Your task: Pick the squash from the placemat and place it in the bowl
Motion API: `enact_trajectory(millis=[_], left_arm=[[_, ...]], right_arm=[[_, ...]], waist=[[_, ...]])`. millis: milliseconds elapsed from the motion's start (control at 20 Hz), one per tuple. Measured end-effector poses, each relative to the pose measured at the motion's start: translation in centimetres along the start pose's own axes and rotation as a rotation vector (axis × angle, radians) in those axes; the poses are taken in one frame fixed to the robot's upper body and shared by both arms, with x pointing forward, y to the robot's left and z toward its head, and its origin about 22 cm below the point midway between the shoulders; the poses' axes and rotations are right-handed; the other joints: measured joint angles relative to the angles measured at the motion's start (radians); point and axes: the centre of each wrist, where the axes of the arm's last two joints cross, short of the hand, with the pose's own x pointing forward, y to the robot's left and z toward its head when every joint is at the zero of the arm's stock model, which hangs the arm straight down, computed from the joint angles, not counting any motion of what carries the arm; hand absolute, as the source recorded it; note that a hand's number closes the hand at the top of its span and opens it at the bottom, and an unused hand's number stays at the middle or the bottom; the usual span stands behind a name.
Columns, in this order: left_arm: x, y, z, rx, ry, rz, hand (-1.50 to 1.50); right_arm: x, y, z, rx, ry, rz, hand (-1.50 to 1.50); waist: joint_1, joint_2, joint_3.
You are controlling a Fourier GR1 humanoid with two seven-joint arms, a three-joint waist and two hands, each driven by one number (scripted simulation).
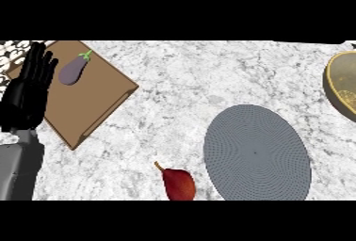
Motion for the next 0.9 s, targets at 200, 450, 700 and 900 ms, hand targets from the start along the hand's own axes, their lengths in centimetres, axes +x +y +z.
enact_trajectory(millis=[200,450,700,900], left_arm=[[-0.4,0.2,0.6,0.010,0.004,-0.008,0.00],[-0.5,0.8,1.0,0.015,0.002,-0.007,0.00],[-0.3,0.9,0.8,0.014,-0.002,-0.001,0.00],[0.0,1.2,0.8,0.021,-0.002,-0.002,0.00]], right_arm=[[0.0,3.6,-2.9,0.044,-0.004,0.025,1.50],[-0.6,7.5,-5.1,0.085,0.063,0.021,-1.50],[-1.7,11.6,-6.1,0.108,0.126,-0.097,-1.50],[-2.1,13.3,-6.4,0.088,0.099,-0.258,-1.50]], waist=[[-0.010,-0.002,0.000],[-0.015,-0.002,0.000],[-0.012,0.002,0.002],[-0.017,0.002,0.002]])
